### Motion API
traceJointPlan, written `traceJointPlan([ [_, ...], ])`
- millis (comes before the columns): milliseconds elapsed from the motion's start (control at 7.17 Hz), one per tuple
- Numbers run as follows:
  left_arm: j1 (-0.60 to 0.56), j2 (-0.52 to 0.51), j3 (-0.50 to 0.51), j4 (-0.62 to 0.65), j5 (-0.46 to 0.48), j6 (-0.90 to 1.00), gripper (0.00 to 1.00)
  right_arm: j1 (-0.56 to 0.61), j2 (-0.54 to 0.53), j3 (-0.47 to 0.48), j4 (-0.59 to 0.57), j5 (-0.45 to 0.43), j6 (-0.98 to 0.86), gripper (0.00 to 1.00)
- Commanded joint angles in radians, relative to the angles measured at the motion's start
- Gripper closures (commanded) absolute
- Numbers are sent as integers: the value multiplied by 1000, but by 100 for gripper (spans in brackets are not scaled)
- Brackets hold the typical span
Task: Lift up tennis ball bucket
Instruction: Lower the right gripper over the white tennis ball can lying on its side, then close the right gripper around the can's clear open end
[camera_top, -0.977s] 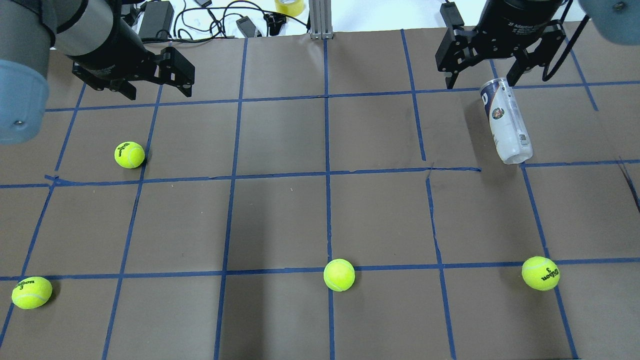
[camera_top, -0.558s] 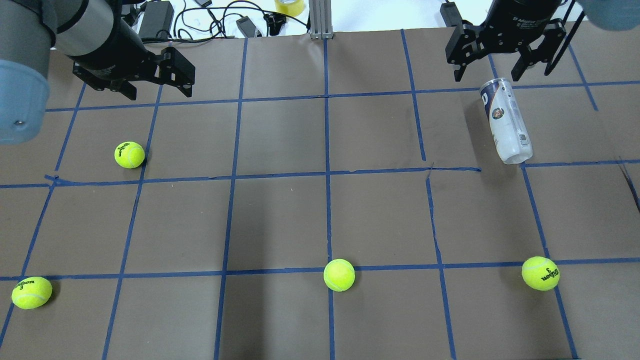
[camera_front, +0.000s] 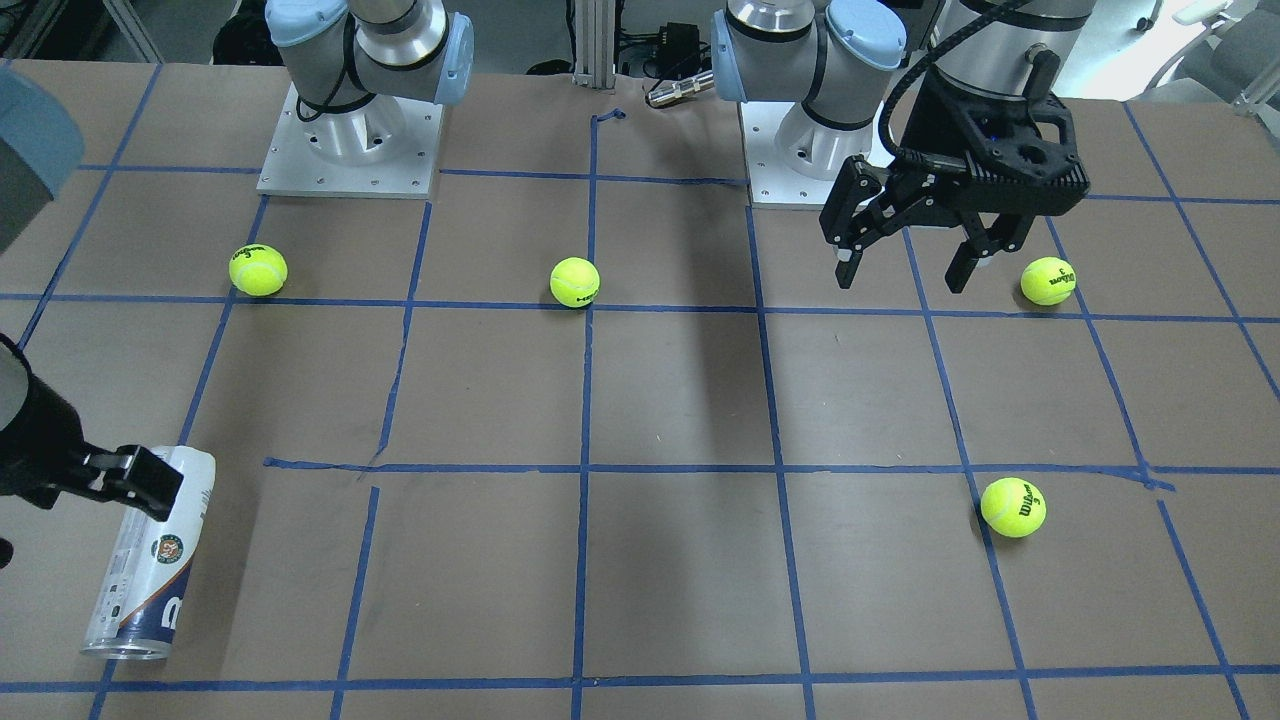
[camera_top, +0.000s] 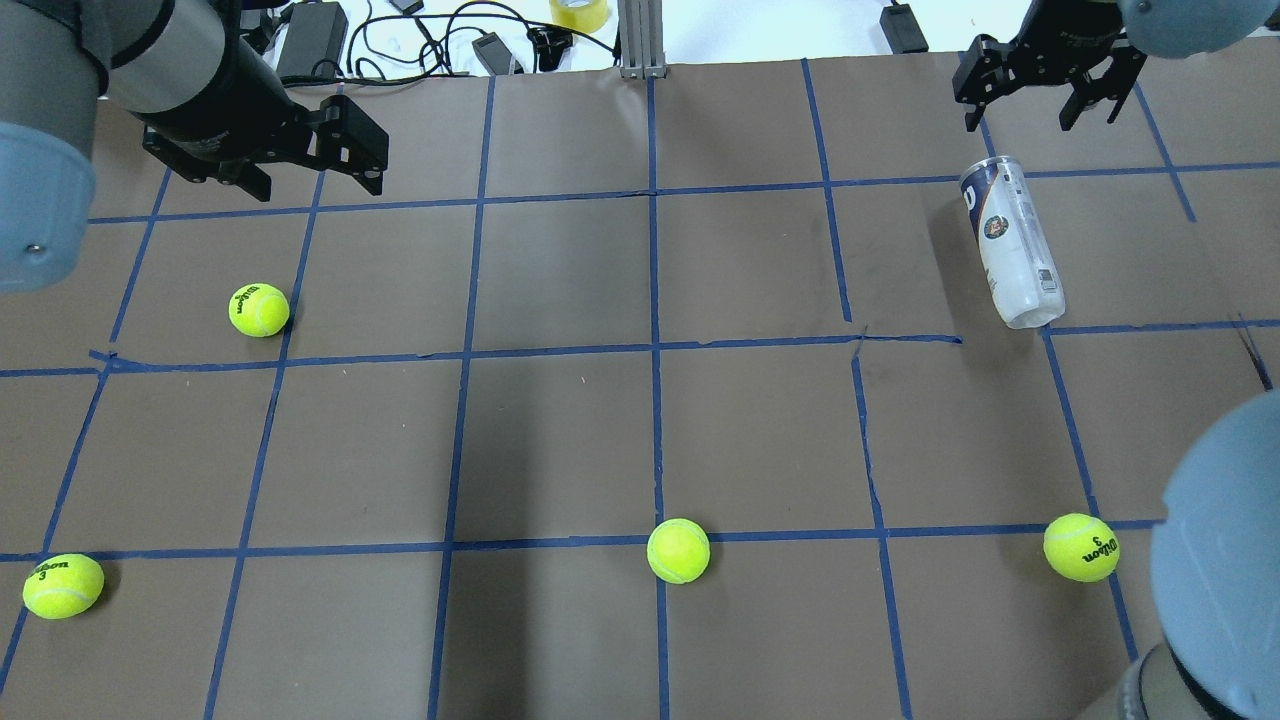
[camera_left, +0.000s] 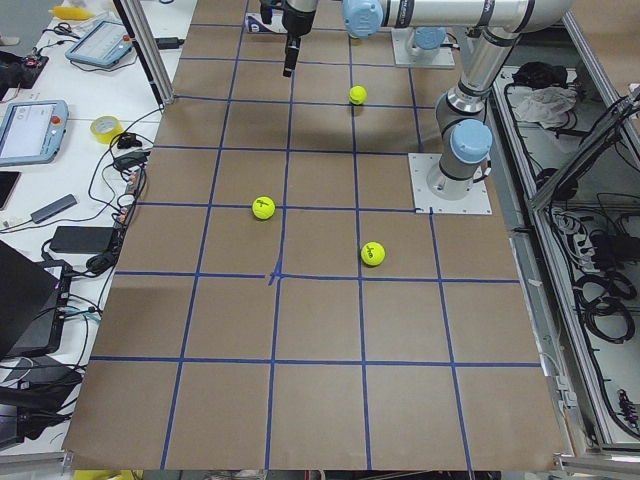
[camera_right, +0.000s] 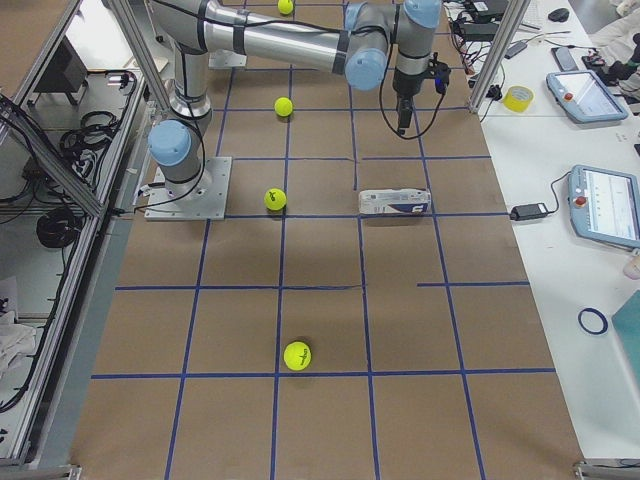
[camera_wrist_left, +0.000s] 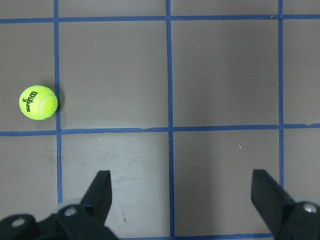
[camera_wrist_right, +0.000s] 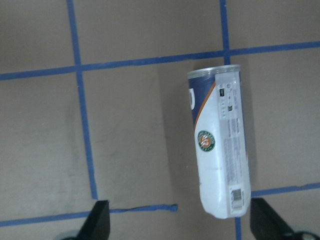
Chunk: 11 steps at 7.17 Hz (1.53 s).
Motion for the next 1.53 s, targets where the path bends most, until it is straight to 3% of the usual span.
traceJointPlan([
  [0,0,0,0,0,-1,0,0,-38,139,-15,-137,-19,-38,0],
  [558,0,1,0,-2,2,0,0,-43,261,-12,-304,4,-132,0],
  [1395,0,3,0,-2,0,0,0,-57,310,10,-377,-2,-198,0],
])
